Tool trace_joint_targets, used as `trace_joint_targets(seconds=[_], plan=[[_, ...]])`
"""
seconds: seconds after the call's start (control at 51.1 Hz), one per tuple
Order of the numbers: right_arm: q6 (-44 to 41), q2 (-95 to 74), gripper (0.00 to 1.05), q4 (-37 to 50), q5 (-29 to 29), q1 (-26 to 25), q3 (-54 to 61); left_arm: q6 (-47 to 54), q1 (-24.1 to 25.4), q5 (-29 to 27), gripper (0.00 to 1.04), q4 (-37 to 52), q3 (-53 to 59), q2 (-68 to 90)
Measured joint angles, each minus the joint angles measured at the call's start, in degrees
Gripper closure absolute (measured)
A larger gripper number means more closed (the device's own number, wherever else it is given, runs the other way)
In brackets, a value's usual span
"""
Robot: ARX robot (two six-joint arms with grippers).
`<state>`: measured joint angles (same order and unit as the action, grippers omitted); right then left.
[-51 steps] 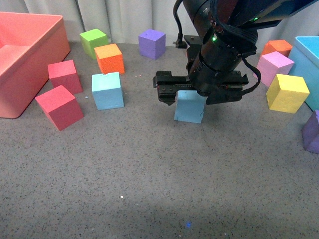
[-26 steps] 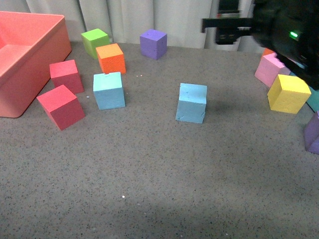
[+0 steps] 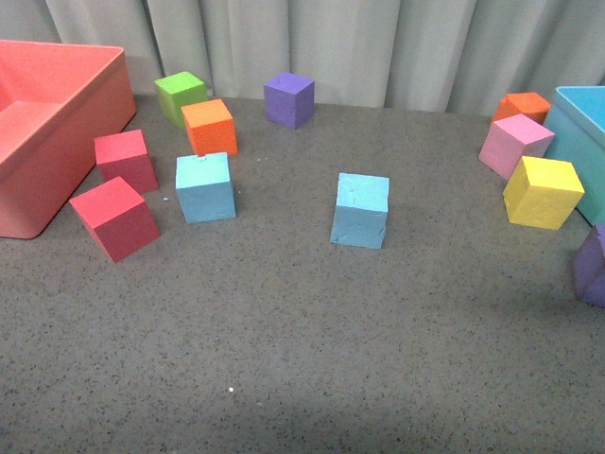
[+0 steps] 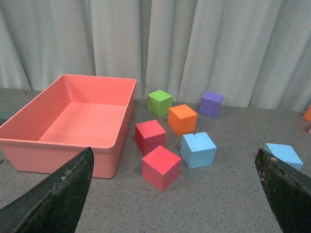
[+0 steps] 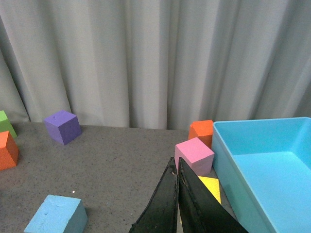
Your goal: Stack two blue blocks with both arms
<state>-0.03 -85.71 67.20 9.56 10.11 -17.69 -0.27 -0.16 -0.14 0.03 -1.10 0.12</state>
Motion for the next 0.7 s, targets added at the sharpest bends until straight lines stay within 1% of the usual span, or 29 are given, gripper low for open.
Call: trace_joint_targets(seconds=[0.196, 0.509, 0.548, 0.587, 0.646, 0.705], plan=[[0.0, 10.1, 1.04, -3.1, -2.5, -3.1, 7.2, 0.0, 0.0, 0.0, 0.07, 0.0, 0.0, 0.0], [0.0, 22.3, 1.04, -9.9, -5.0, -5.5, 12.6, 0.0, 0.0, 0.0, 0.07, 0.0, 0.0, 0.0], [0.0, 23.6, 1.04, -10.8, -6.0, -6.3, 13.0, 0.0, 0.0, 0.0, 0.07, 0.0, 0.0, 0.0], [0.0, 26.0, 1.04, -12.6, -8.8, -8.3, 13.6, 0.0, 0.0, 0.0, 0.07, 0.0, 0.0, 0.0], [0.0, 29.1, 1.04, -14.8, -9.0, -9.6, 14.4, 0.0, 0.0, 0.0, 0.07, 0.0, 0.0, 0.0], [0.0, 31.4, 1.04, -16.5, -9.1, -9.9, 15.0, 0.0, 0.0, 0.0, 0.07, 0.0, 0.0, 0.0]])
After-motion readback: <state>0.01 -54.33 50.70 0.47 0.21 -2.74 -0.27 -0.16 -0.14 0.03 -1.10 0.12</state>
